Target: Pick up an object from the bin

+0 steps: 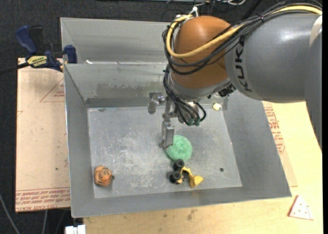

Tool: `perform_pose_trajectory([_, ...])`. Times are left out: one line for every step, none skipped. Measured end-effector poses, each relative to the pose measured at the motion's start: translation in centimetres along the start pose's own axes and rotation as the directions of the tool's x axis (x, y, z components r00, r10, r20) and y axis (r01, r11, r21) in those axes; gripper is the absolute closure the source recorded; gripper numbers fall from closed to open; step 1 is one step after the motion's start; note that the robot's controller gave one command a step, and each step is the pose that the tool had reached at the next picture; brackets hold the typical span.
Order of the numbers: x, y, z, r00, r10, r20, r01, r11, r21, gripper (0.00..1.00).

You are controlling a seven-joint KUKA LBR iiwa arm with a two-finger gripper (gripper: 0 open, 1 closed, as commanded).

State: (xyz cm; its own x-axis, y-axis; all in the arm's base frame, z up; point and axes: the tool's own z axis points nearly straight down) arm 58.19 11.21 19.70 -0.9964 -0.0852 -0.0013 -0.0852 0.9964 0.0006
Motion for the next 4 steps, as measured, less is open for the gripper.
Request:
perform_pose_trajectory([-0.5, -3.5, 1.5, 0.993, 0.115, 0.002, -0.115, 0.993, -0.003, 0.00])
perform_pose_trajectory([0.6, -5.8, 3.0, 0.972, 0.234, 0.001, -0.234, 0.972, 0.002, 0.00])
perform_pose_trajectory([0.0, -7.2, 8.1, 0.998, -0.055, 0.006, 0.055, 0.999, 0.000, 0.00])
perform_pose_trajectory([6.7, -10.5, 9.1, 1.000, -0.006, 0.004, 0.006, 1.000, -0.001, 1.00])
